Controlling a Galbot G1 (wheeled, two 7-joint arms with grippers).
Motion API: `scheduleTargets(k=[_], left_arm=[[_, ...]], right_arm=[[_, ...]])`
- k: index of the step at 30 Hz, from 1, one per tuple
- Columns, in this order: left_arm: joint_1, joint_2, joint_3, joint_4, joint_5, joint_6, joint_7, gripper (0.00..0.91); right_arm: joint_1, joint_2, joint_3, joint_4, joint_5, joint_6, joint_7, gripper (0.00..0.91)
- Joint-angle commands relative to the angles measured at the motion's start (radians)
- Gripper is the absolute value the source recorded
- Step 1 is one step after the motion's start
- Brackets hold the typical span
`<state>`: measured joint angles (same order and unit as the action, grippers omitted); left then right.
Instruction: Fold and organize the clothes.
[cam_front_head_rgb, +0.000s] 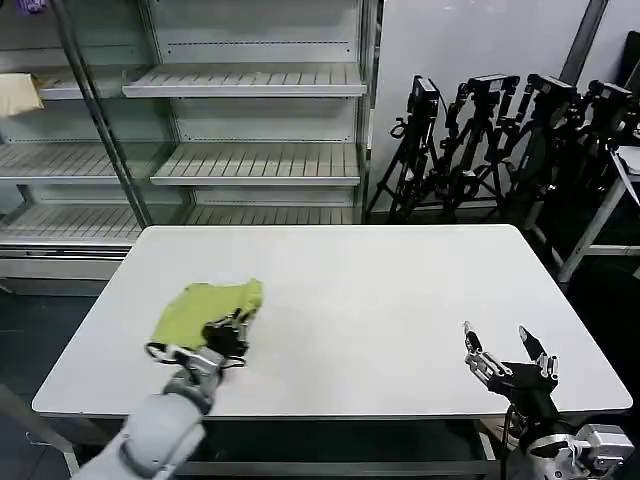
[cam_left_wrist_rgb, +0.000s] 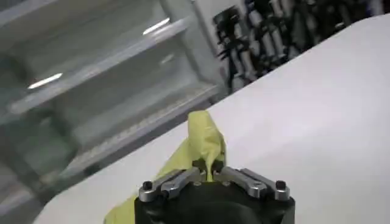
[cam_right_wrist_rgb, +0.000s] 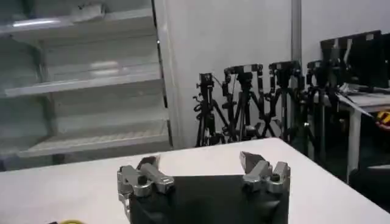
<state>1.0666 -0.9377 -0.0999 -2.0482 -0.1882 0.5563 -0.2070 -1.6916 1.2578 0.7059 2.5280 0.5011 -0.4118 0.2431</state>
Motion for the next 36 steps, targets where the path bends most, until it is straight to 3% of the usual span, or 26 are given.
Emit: scheduleTargets(k=[1, 15, 18, 25, 31, 33, 35, 36], left_arm=[[-0.238, -0.173, 0.318, 0.104, 0.072, 0.023, -0.005, 0.04], [-0.392, -0.469, 0.355, 0.342, -0.239, 0.02, -0.226, 0.06], [-0.41, -0.515, 0.343, 0.39, -0.233, 0.017, -0.247, 0.907], [-0.421, -0.583, 0.303, 0.431, -0.275, -0.065, -0.249, 0.907], [-0.375, -0.591, 0.237, 0.336, -0.515, -0.13, -0.241, 0.907], [-0.332, -0.569, 0.198, 0.266, -0.583, -0.139, -0.24, 0.907], [-0.293, -0.535, 0.162, 0.217, -0.63, -0.16, -0.233, 0.907], [-0.266, -0.521, 0.121, 0.193, -0.631, -0.163, -0.233, 0.907]], right_arm=[[-0.024, 0.025, -0.002, 0.002, -0.038, 0.005, -0.002, 0.907], [-0.042, 0.034, 0.036, 0.013, -0.032, 0.003, -0.003, 0.907], [-0.042, 0.035, 0.04, 0.014, -0.031, 0.001, -0.002, 0.907], [-0.041, 0.035, 0.043, 0.012, -0.031, 0.0, -0.002, 0.907], [-0.039, 0.038, 0.046, 0.018, -0.032, 0.0, 0.001, 0.907], [-0.039, 0.036, 0.049, 0.016, -0.087, 0.009, 0.0, 0.907], [-0.048, 0.031, 0.046, -0.003, -0.241, 0.086, -0.034, 0.907], [-0.05, 0.031, 0.047, 0.001, -0.24, 0.09, -0.035, 0.907]])
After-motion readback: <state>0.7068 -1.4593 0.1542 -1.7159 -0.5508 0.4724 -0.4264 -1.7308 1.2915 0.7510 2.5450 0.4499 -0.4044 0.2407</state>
